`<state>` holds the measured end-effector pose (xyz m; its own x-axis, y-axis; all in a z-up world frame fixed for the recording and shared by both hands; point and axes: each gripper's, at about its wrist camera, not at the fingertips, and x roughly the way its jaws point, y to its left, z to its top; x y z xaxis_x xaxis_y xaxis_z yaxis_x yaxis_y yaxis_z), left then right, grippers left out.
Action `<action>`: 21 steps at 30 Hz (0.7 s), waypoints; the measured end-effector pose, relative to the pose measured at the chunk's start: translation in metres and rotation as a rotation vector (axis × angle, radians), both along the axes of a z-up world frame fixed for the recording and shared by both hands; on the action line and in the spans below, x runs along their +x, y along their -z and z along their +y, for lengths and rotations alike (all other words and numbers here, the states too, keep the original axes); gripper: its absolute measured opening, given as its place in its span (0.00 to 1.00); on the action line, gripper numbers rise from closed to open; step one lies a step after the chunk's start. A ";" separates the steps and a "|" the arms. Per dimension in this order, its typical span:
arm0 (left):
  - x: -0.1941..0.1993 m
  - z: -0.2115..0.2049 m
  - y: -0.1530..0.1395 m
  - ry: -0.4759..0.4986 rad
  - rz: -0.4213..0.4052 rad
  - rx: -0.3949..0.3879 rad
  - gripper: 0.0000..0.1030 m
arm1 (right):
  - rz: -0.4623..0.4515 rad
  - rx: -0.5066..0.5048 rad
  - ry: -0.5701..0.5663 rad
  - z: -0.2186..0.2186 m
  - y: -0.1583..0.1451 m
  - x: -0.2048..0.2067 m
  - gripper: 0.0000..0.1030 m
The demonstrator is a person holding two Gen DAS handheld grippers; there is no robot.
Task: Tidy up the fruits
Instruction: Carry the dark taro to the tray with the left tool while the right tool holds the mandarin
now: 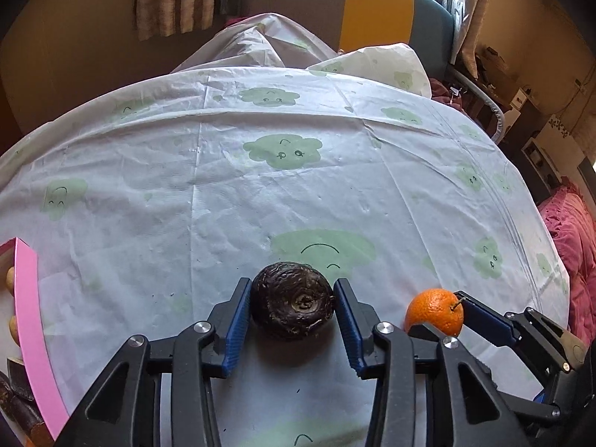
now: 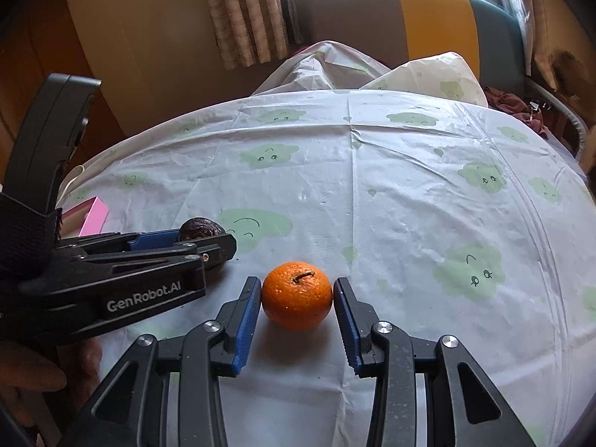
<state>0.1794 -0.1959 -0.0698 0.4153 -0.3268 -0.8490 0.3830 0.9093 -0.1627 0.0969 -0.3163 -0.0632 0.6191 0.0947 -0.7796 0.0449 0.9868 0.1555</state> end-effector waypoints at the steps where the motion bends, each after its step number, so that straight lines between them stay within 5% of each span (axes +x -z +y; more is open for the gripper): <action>1: -0.002 0.003 0.000 -0.002 0.000 -0.005 0.43 | 0.002 -0.002 -0.001 0.001 0.000 0.000 0.40; 21: -0.095 0.098 -0.054 -0.146 -0.144 -0.026 0.43 | 0.022 -0.017 -0.026 0.027 -0.006 -0.005 0.38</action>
<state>0.0840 -0.0982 -0.0160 0.5762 -0.2752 -0.7696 0.2681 0.9532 -0.1401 0.0917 -0.2894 -0.0574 0.5991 0.0975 -0.7947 0.0223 0.9901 0.1383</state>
